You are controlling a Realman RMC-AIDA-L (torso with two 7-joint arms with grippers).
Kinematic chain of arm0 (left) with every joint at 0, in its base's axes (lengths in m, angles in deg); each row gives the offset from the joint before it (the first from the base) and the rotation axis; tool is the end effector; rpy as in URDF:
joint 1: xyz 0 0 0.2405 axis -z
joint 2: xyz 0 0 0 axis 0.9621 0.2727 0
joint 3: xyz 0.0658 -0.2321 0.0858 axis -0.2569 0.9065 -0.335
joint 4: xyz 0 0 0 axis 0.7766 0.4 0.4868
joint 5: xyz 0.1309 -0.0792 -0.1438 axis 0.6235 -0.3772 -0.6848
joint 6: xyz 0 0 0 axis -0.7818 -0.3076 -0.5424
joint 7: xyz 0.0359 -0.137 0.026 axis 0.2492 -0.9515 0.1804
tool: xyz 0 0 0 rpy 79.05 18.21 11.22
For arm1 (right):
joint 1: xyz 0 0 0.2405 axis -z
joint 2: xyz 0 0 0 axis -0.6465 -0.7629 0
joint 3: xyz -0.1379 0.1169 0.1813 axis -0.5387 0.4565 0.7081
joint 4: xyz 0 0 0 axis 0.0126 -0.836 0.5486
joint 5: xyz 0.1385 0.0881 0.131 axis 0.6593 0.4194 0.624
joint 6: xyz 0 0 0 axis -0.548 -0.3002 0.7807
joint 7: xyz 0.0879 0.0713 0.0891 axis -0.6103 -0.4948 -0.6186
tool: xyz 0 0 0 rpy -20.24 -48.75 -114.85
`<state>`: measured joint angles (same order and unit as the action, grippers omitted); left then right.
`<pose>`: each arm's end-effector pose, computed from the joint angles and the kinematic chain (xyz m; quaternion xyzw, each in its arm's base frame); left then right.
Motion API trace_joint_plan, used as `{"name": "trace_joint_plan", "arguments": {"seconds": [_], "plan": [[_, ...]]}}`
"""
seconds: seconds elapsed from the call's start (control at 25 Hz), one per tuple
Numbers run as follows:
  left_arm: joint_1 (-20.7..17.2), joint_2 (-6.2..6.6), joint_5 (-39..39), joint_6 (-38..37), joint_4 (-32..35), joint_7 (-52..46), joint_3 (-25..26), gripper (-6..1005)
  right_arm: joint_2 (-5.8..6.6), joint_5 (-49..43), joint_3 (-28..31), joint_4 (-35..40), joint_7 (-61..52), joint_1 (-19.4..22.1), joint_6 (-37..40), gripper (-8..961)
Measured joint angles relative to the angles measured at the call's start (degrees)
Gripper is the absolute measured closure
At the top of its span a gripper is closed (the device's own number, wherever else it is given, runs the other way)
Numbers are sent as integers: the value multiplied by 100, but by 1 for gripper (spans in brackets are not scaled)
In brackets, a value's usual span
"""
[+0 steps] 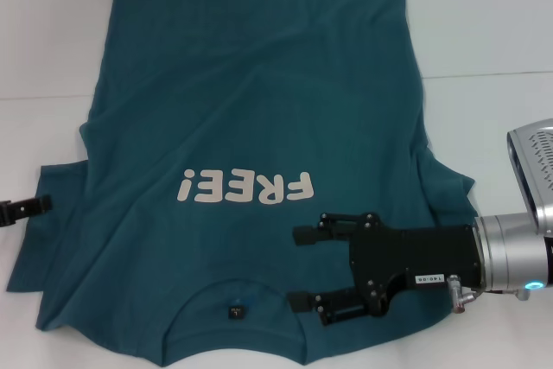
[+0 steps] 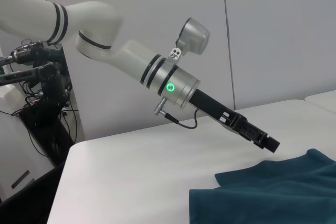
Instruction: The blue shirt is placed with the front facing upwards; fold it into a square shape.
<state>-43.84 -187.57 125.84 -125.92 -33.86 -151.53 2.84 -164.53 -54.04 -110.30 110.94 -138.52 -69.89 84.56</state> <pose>-0.3594 0.3701 0.0566 -0.7558 -0.5269 -0.1379 0.3634 0.2250 0.3131 -0.0374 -0.9600 0.1064 0.2549 0.0465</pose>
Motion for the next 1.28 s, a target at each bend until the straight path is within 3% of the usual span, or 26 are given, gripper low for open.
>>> {"name": "trace_joint_plan", "arguments": {"seconds": [0.2,0.64,1.04,1.28], "plan": [[142,51,405,39,-160,-168,-17,122,0,0,0,1,-28,0,29,37],[229,22,571,86,-259,-139,-252,126,2,2,0,6,-78,-32,40,37],[327,-16,572,46,-288,-121,-691,376,9,2,0,9,-78,-45,-30,36],[304,-95,543,50,-168,-122,-690,518,9,1,0,37,-100,-52,-74,36]]}}
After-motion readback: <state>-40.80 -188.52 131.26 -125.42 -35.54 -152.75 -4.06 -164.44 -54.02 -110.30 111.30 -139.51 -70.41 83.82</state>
